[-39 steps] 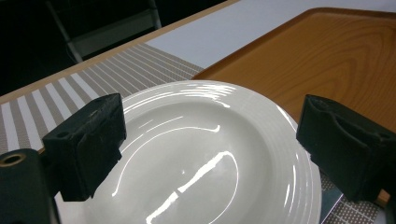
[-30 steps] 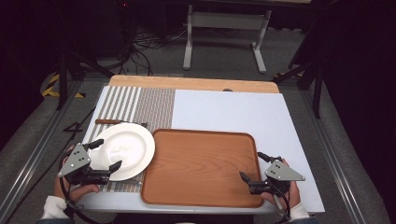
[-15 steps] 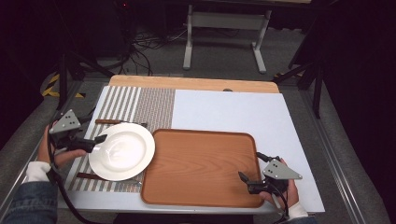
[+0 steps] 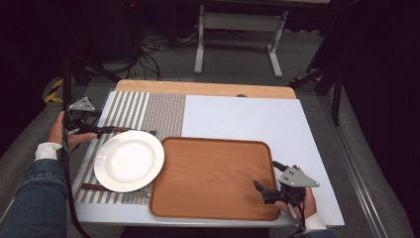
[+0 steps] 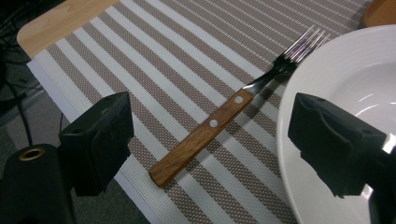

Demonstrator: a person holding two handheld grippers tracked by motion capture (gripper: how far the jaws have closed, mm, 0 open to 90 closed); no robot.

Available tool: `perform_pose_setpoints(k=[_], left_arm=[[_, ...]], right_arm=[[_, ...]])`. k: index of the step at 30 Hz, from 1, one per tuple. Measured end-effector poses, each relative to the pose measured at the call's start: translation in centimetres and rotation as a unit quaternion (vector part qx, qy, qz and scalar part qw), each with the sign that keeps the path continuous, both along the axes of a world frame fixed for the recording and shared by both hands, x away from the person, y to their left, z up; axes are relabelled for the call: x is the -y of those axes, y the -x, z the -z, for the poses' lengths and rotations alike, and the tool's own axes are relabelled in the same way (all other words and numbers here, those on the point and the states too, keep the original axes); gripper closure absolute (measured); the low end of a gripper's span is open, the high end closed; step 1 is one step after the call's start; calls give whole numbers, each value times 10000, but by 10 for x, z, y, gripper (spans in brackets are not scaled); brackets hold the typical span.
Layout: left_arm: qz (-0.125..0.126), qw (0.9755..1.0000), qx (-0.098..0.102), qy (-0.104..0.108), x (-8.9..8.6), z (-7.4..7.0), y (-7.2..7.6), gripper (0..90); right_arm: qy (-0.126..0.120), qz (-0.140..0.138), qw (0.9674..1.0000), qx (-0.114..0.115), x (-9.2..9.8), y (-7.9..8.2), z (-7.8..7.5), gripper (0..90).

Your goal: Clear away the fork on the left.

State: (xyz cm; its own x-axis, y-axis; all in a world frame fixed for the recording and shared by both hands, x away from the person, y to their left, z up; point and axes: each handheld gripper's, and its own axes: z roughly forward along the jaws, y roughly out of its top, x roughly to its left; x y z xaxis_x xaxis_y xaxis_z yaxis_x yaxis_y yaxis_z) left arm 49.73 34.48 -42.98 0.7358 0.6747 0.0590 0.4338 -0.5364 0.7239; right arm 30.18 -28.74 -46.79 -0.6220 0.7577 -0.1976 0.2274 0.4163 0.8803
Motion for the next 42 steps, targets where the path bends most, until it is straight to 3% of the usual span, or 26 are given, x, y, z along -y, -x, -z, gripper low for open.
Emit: perform_pose_setpoints(k=[3, 7, 10, 13, 16, 21, 22, 27, 32, 35, 36, 39, 40, 42], left_arm=[[90, 9995, -290, -57, 0, 10, -11, 213], [132, 9982, -515, -277, 2, 20, -17, 246], [135, 9976, -583, -344, 4, 22, -19, 267], [203, 9958, -706, -551, 8, 26, -22, 308], [222, 9958, -724, -522, 9, 27, -23, 321], [385, 9931, -837, -726, 16, 32, -25, 390], [419, 9922, -947, -700, 17, 35, -26, 419], [420, 9920, -968, -697, 18, 34, -25, 420], [637, 9897, -964, -846, 23, 31, -24, 582], [613, 9900, -1008, -774, 22, 32, -23, 614], [566, 9906, -987, -754, 22, 32, -23, 614], [611, 9910, -938, -736, 26, 33, -19, 725], [588, 9915, -826, -811, 26, 33, -19, 756], [555, 9921, -800, -789, 26, 33, -18, 758]], right_arm=[[52, 61, 9999, -107, 3, -3, 4, 92], [39, 111, 9999, -124, 5, -4, 5, 92], [28, 107, 9998, -140, 5, -3, 5, 92], [52, 84, 9999, -134, 5, -3, 6, 92], [35, 89, 9999, -137, 6, -3, 5, 92], [32, 87, 9998, -160, 6, -4, 6, 92], [49, 70, 9998, -159, 5, -4, 6, 92], [40, 89, 9997, -203, 7, -5, 8, 92], [71, 43, 9997, -217, 6, -5, 9, 92], [71, 32, 9997, -236, 6, -6, 9, 92], [78, 29, 9997, -236, 6, -6, 10, 92], [62, 27, 9997, -238, 6, -6, 10, 92], [54, 20, 9997, -228, 6, -6, 10, 92], [63, 25, 9997, -224, 6, -6, 10, 92]])
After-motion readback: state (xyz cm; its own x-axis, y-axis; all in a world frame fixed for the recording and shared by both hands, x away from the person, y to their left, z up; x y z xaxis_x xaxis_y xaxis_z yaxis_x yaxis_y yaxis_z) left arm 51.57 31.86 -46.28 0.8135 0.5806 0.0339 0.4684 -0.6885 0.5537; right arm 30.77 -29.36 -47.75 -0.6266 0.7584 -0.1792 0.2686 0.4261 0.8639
